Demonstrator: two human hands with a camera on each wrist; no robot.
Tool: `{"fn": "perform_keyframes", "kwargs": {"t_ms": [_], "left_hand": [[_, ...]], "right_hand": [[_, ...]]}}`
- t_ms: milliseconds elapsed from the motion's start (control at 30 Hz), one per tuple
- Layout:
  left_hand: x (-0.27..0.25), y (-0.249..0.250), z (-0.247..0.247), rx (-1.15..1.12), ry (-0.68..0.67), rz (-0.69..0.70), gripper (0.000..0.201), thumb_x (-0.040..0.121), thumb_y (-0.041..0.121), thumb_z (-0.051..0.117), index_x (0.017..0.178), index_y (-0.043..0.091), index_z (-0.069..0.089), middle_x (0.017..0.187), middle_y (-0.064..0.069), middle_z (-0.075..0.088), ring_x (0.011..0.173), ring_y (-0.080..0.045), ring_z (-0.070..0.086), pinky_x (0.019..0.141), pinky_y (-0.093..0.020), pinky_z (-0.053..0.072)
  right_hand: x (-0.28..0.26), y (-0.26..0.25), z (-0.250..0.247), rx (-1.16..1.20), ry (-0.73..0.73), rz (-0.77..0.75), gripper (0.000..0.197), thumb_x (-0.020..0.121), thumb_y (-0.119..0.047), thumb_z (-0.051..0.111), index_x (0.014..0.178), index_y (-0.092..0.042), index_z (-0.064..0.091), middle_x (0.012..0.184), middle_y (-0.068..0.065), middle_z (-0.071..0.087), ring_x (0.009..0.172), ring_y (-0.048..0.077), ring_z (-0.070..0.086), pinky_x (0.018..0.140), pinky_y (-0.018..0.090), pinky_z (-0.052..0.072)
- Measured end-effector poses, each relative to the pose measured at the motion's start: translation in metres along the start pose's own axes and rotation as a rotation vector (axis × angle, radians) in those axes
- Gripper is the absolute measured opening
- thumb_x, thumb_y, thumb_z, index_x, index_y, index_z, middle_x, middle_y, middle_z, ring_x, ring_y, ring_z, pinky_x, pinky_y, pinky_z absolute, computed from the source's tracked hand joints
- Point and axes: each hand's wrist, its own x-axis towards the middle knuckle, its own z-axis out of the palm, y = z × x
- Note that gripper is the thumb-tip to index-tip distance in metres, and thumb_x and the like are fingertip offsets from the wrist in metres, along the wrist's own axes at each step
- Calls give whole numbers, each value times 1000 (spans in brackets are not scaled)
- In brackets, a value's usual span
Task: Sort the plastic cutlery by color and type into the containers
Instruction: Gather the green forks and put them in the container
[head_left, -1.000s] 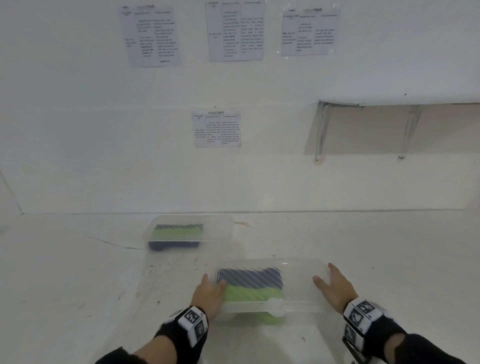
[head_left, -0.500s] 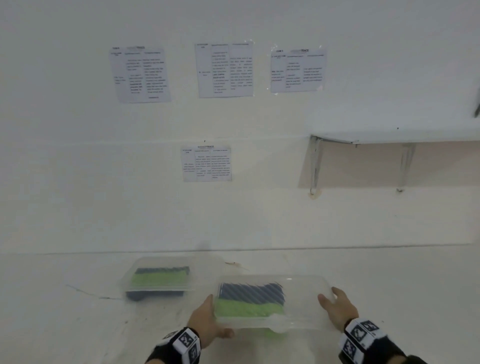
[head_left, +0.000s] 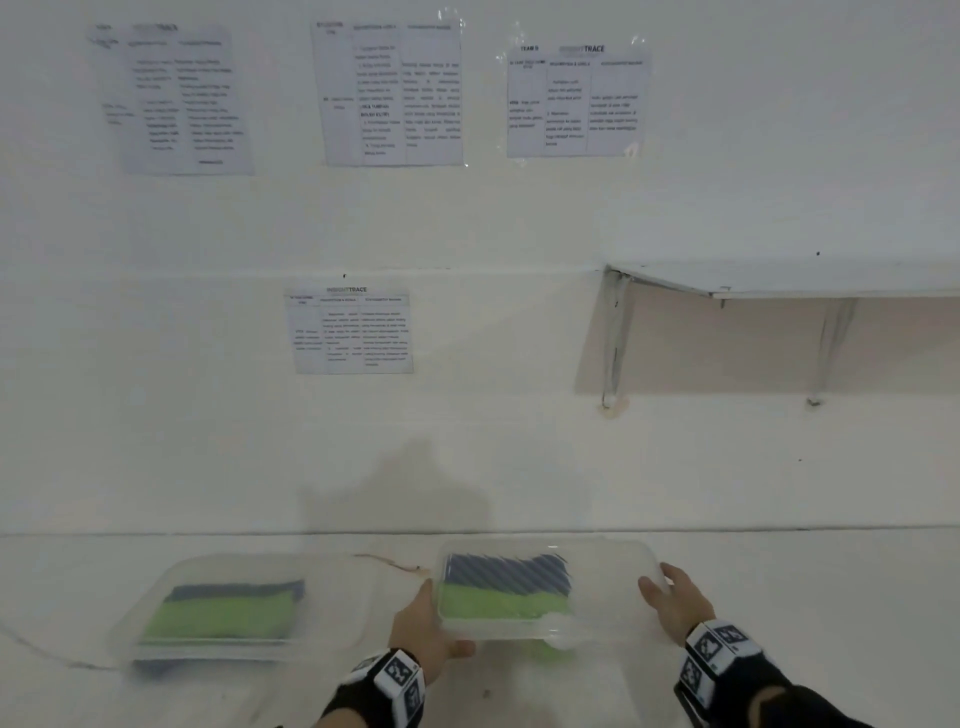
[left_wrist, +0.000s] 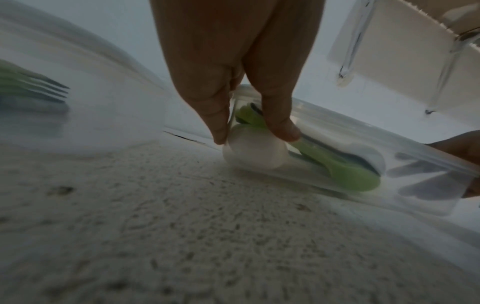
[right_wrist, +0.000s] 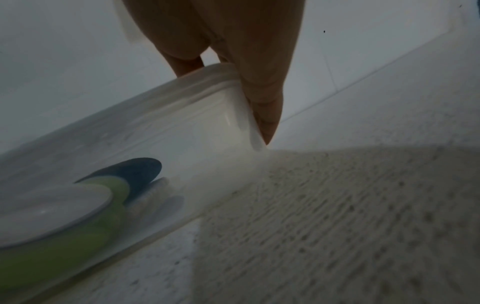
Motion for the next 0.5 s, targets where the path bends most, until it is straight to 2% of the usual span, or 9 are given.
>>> {"fn": "perform_keyframes", "kwargs": {"t_ms": [133, 233, 400, 500], "left_hand": [[15, -8, 4, 1, -8, -14, 61, 65, 12, 83, 108, 27, 43, 107, 2, 61, 105, -17, 58, 80, -15, 41], [16, -15, 7, -43, -10, -35, 62, 64, 12, 84, 112, 24, 46, 111, -1, 64, 107, -20, 59, 88, -23, 45], [10, -21, 13, -155, 16, -73, 75, 67, 10, 81, 131, 18, 43, 118, -5, 62, 109, -21, 57, 84, -21, 41], [5, -16, 15, -195, 6, -89, 91, 56, 25, 79, 137, 15, 36, 121, -9, 60, 112, -25, 56, 90, -27, 43]], "right_hand": [[17, 3, 5, -23, -20, -15, 57, 97, -28, 45, 145, -6, 24, 147, 13, 37, 133, 29, 39, 106, 28, 29], [21, 4, 6, -39, -31, -17, 57, 99, -30, 40, 147, -7, 19, 150, 13, 31, 136, 29, 35, 108, 29, 27], [14, 9, 14, -21, 6, -17, 53, 101, -30, 31, 149, -13, 16, 147, 18, 34, 134, 34, 36, 109, 33, 28], [11, 8, 15, -14, 24, -25, 52, 102, -29, 30, 149, -13, 16, 147, 19, 36, 133, 35, 37, 107, 32, 29]]}}
